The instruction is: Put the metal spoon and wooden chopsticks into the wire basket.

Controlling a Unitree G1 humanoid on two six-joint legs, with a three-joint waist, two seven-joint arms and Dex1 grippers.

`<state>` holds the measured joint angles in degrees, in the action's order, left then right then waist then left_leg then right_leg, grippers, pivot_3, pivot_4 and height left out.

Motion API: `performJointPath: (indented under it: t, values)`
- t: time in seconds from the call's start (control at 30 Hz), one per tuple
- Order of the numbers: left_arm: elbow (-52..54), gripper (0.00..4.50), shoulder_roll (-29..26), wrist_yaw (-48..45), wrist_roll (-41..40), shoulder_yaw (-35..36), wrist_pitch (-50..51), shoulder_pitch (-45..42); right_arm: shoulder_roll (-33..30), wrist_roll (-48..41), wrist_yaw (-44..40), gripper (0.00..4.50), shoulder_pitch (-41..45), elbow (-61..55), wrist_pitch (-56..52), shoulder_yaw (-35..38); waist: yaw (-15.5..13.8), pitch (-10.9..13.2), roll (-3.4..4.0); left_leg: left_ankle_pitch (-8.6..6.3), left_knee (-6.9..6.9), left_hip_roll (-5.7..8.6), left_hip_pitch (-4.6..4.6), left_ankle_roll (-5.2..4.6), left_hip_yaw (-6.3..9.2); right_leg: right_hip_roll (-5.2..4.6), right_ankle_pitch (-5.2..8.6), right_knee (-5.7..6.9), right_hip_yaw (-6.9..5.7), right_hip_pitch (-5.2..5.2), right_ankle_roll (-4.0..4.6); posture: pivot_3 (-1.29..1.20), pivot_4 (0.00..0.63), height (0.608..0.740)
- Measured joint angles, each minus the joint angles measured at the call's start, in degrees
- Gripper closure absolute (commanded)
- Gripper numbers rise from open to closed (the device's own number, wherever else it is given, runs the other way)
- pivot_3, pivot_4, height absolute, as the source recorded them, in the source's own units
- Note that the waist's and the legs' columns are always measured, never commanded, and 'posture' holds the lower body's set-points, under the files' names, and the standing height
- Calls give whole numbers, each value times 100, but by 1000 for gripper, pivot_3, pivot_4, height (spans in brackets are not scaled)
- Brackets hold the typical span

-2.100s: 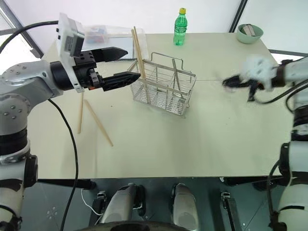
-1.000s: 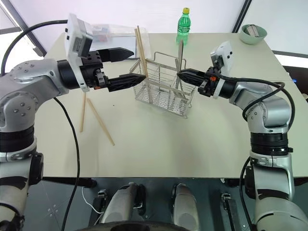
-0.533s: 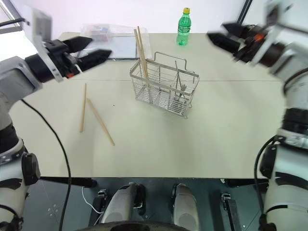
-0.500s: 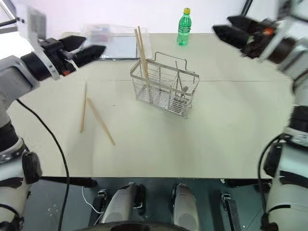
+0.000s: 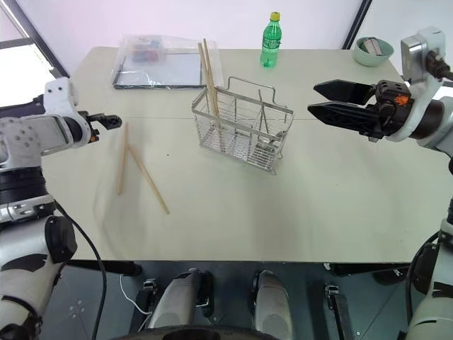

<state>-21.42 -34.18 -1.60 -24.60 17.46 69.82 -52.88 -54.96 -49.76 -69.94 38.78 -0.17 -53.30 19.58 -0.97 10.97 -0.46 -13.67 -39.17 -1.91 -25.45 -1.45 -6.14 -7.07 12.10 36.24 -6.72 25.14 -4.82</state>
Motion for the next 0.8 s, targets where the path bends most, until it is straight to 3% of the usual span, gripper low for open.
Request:
performJointPath:
  t: [0.23, 0.43, 0.53, 0.67, 0.8]
  values:
    - [-2788, 0, 178, -742, 723, -521, -1706, -1016, 6, -247, 208, 592, -443, -433, -35, 212, 12, 2, -5, -2, 0, -1, -5, -4, -2, -8, 0, -1, -2, 6, 0, 0, 150, 707]
    - [-4294, 0, 276, -960, 1113, -588, -2747, -1590, -13, -528, 474, 592, -731, -684, -151, 503, 34, 2, -6, -22, 1, -3, -3, -38, -8, -11, -1, 1, -2, 10, -1, 0, 150, 707]
    - [-4743, 931, 275, -777, 1160, -467, -2940, -1616, -32, -578, 583, 529, -894, -761, -179, 621, 31, 2, -6, -23, 1, -4, -4, -40, -10, -13, -1, 4, -1, 12, -1, 0, 150, 707]
    - [-5006, 2911, 227, -548, 1165, -299, -3122, -1675, -37, -698, 771, 529, -924, -764, -241, 779, 23, 2, -7, -23, 1, -2, -4, -41, -10, -19, -2, 6, -2, 12, -2, 0, 150, 707]
    - [-5108, 4461, 198, -547, 1208, -256, -3201, -1675, -47, -749, 886, 529, -924, -758, -256, 815, 15, 2, -8, -24, 0, 1, -5, -42, -9, -25, -2, 6, -5, 11, -3, 0, 150, 707]
